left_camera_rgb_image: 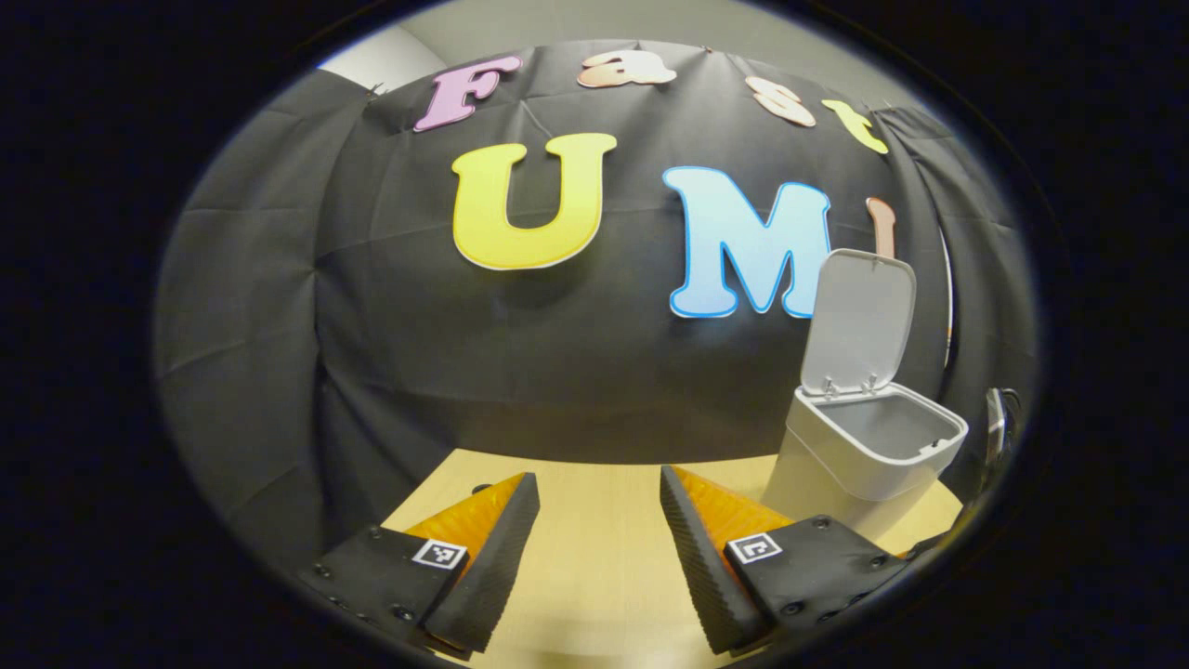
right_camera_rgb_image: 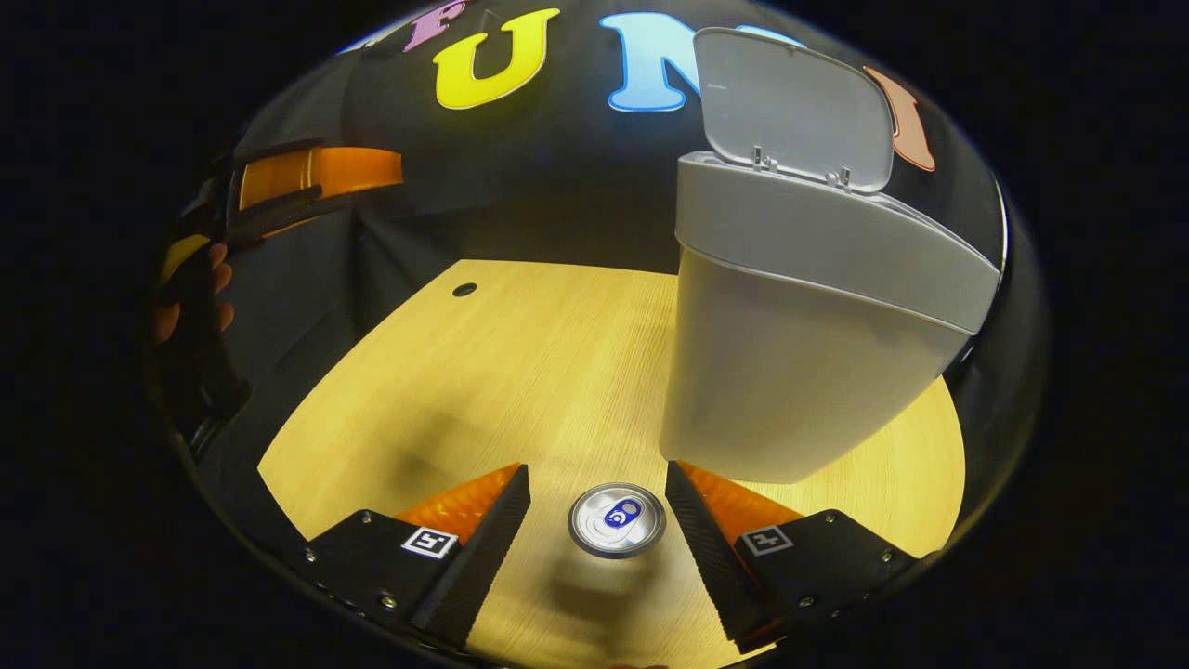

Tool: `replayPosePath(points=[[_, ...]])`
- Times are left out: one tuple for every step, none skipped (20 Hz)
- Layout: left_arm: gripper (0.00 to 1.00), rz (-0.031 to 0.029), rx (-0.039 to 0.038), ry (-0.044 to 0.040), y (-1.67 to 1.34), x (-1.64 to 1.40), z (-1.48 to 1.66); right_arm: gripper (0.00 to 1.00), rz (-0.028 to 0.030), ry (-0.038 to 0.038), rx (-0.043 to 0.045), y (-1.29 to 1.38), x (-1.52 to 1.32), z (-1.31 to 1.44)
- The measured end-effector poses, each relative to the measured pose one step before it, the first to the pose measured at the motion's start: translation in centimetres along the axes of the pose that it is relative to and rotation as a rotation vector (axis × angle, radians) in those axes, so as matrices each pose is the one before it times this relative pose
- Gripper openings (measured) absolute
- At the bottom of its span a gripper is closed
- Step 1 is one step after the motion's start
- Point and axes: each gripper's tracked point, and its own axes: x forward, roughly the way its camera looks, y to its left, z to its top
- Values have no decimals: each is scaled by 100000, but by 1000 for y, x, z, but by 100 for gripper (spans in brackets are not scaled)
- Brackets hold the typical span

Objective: Press the lid of the desktop garbage bin to open it, pick up the crumpled paper on the desktop and throw it into the bin, then pick up the pop can on the desktop and drop it into the bin, and finally close the garbage bin lid.

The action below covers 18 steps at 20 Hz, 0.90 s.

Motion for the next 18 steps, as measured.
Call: replayPosePath(points=[[85,642,122,91,259,-10,-38,95,-182,943,112,19,181,-265],[85,283,-1,24,275,3,-38,95,-20,712,186,33,129,-189],[85,108,-103,153,116,17,-24,95,-76,867,259,88,217,-289],[87,86,-22,78,117,110,-76,95,-29,678,182,60,181,-117],[87,167,106,7,99,3,-13,95,-168,701,111,1,75,-249],[87,48,96,84,81,64,-72,95,-269,703,28,-21,77,-164],[87,57,-32,188,-6,32,-54,92,-573,-47,-82,-30,65,-28],[87,19,-40,173,44,101,-90,95,-321,-215,75,-70,24,118],[87,23,-13,262,-7,98,-95,95,-269,134,200,-57,52,-86],[87,-30,-68,219,-36,105,-110,95,-867,-190,-2,-133,50,99],[87,-69,-100,135,-6,14,-29,95,-783,112,-106,-238,167,1],[85,-101,-150,148,14,79,-91,95,-838,-89,-193,-283,146,96],[87,-69,-143,236,-26,40,-81,95,-806,173,-272,-421,195,-30],[85,-72,-184,280,-66,159,-131,95,-537,-10,-234,-237,31,43],[85,-39,-172,171,-54,40,-74,95,-278,217,-52,-38,58,-91],[89,-51,-131,157,41,79,-52,95,206,764,69,-27,88,-139],[89,-84,-19,104,-70,69,-57,95,774,508,257,194,-16,-156],[89,-6,-25,85,-28,92,-48,95,152,194,-32,37,46,-34]])
